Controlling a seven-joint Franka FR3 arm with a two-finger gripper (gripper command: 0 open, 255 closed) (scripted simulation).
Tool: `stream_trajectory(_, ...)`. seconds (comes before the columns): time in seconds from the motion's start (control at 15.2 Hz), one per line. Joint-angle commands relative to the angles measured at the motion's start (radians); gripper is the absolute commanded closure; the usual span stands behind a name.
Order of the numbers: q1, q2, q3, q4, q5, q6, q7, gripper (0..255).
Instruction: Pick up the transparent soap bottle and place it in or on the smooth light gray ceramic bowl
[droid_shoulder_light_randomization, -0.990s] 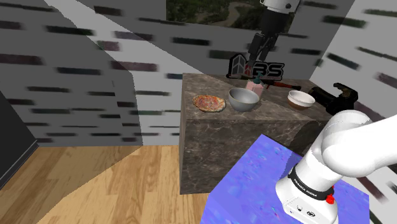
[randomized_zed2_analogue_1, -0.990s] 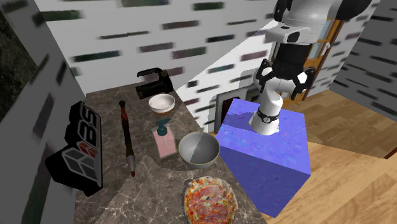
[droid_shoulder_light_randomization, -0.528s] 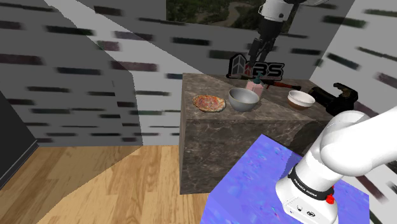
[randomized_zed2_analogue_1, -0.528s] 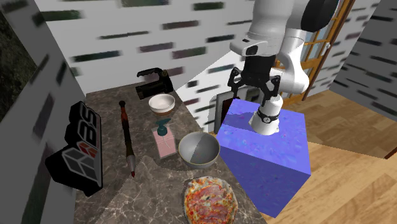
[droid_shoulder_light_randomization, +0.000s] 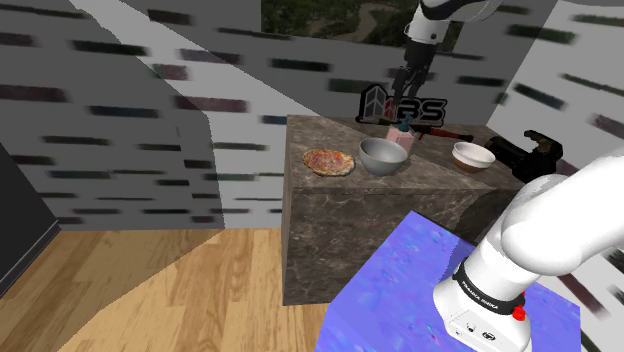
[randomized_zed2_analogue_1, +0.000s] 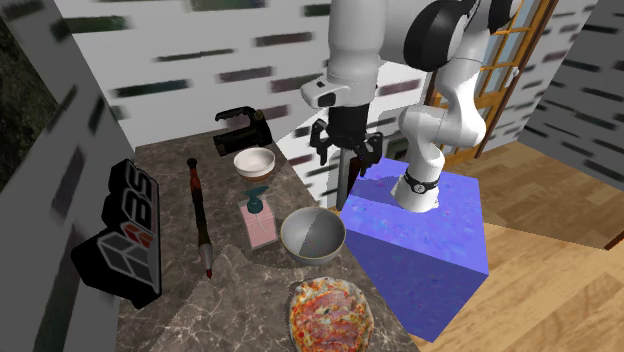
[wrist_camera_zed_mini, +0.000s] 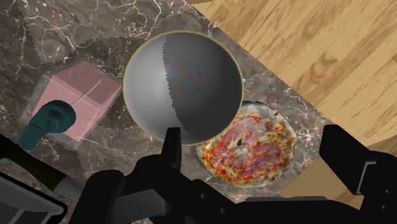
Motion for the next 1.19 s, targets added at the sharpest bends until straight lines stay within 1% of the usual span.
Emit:
stream_trajectory(0.0,-0.006,0.062,-0.034,0.03,0.007,0.022,-0.037,0)
stream_trajectory(0.26,-0.024,0.2,-0.102,0.12,0.038,0.044,-0.123,0)
stream_trajectory(0.59,-0.06,0.392,-0.172,0.258,0.11,0.053,-0.239,0)
stream_trajectory(0.86,-0.113,0.558,-0.205,0.393,0.185,0.04,-0.331,0)
stream_trajectory(1.12,-0.189,0.73,-0.216,0.553,0.26,0.006,-0.408,0)
